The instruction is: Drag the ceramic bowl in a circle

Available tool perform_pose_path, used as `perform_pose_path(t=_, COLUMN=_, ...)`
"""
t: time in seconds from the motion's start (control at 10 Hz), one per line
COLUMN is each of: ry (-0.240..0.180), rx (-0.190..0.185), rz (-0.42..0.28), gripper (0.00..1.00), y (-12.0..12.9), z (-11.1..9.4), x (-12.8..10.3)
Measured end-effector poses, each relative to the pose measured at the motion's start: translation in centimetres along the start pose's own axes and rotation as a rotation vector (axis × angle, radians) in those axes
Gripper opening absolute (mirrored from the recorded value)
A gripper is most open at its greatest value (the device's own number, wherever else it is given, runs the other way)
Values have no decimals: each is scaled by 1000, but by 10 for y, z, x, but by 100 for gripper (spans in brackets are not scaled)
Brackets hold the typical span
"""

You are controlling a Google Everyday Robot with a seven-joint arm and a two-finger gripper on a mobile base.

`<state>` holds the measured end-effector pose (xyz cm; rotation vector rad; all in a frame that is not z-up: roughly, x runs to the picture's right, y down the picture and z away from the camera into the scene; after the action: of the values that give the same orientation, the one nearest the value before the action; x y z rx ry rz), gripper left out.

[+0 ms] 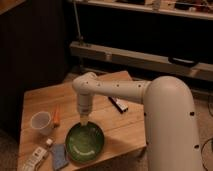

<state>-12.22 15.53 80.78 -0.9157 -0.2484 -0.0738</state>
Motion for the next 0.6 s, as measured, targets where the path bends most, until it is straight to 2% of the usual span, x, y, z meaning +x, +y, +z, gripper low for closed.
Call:
perform_pose_path(t=0.1, ry=-19, rx=30, rz=25, gripper=0, y=-20, z=-12, x=9)
perform_pose_path(t=0.3, ry=-35, rx=64, rz=84, gripper=0, y=-49, z=-26, x=33)
perform_pose_path(t=0.4, ry=-41, rx=86, rz=135, gripper=0, y=-65, z=-35, x=55)
perform_pose_path(t=0.6, ry=-41, rx=116, rz=226, gripper=0, y=-71, z=-48, x=98)
